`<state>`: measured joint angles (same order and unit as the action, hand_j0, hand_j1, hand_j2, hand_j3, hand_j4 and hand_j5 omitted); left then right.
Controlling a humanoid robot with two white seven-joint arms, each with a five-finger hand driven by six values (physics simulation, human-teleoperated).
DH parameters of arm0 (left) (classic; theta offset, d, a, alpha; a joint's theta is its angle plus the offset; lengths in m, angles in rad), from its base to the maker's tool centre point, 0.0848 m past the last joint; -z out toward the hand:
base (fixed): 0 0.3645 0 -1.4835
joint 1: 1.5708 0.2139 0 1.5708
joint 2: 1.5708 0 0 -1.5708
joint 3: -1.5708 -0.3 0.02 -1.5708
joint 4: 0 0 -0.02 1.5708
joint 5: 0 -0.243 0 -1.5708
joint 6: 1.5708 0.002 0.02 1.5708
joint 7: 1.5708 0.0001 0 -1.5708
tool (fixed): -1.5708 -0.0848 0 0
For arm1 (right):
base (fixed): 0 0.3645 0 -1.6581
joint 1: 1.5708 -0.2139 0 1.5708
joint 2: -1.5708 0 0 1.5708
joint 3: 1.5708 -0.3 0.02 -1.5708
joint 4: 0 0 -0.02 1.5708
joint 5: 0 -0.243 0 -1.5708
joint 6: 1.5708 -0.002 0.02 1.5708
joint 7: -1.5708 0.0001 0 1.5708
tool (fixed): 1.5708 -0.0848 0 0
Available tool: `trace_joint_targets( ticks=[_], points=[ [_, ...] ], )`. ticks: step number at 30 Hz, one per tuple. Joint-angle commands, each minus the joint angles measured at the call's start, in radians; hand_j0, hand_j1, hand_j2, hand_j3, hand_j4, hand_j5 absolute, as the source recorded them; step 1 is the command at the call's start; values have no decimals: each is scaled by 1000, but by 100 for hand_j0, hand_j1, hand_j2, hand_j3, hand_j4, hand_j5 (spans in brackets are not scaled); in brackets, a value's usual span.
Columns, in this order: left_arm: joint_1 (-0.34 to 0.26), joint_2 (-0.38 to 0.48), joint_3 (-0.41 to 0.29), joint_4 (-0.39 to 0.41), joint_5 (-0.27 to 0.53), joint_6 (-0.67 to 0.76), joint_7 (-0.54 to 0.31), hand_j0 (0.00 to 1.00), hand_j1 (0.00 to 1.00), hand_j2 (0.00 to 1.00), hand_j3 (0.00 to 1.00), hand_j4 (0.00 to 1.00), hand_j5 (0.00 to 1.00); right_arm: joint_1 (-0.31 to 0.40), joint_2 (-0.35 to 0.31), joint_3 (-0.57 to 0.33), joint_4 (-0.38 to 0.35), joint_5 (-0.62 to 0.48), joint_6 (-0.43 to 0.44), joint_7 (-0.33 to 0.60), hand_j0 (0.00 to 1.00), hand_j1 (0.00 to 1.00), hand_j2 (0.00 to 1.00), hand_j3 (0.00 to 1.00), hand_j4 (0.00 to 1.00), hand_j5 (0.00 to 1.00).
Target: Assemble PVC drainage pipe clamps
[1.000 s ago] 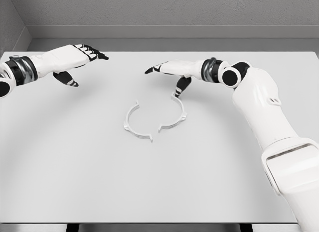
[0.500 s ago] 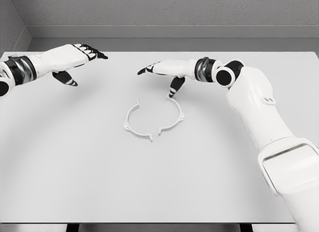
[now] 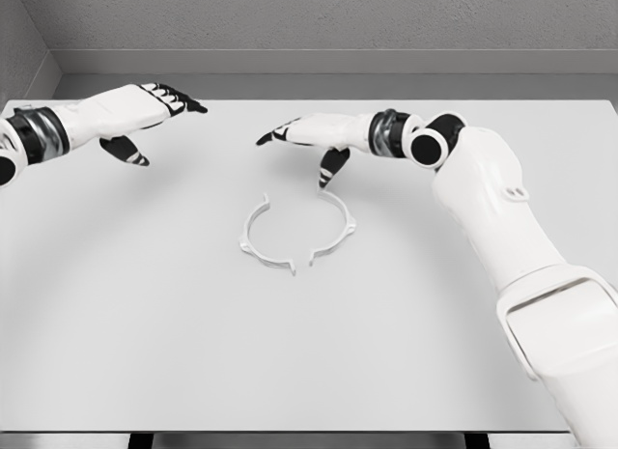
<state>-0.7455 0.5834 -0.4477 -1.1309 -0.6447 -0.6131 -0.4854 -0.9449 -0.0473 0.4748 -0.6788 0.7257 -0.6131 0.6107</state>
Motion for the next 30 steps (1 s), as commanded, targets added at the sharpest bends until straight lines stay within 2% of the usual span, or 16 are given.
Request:
trace_joint_targets(
  ticks=[1, 5, 10, 15, 30],
  points=[
    [2, 1, 1, -1, 7, 2, 1, 100, 100, 100, 100, 100, 100, 0, -23, -50, -8, -9, 2, 0, 100, 100, 100, 100, 100, 100],
    [0, 1, 1, 0, 5, 2, 1, 100, 100, 100, 100, 100, 100, 3, -25, -64, -7, -9, 2, 0, 100, 100, 100, 100, 100, 100],
    [2, 0, 1, 0, 5, 2, 1, 100, 100, 100, 100, 100, 100, 0, -12, -59, 59, 9, 2, 0, 100, 100, 100, 100, 100, 100],
    [0, 0, 1, 0, 7, 2, 1, 100, 100, 100, 100, 100, 100, -6, 0, -35, 80, 12, 2, 0, 100, 100, 100, 100, 100, 100],
    [0, 1, 3, 0, 8, 2, 1, 100, 100, 100, 100, 100, 100, -14, 17, -22, 85, 32, 2, 0, 100, 100, 100, 100, 100, 100]
  ],
)
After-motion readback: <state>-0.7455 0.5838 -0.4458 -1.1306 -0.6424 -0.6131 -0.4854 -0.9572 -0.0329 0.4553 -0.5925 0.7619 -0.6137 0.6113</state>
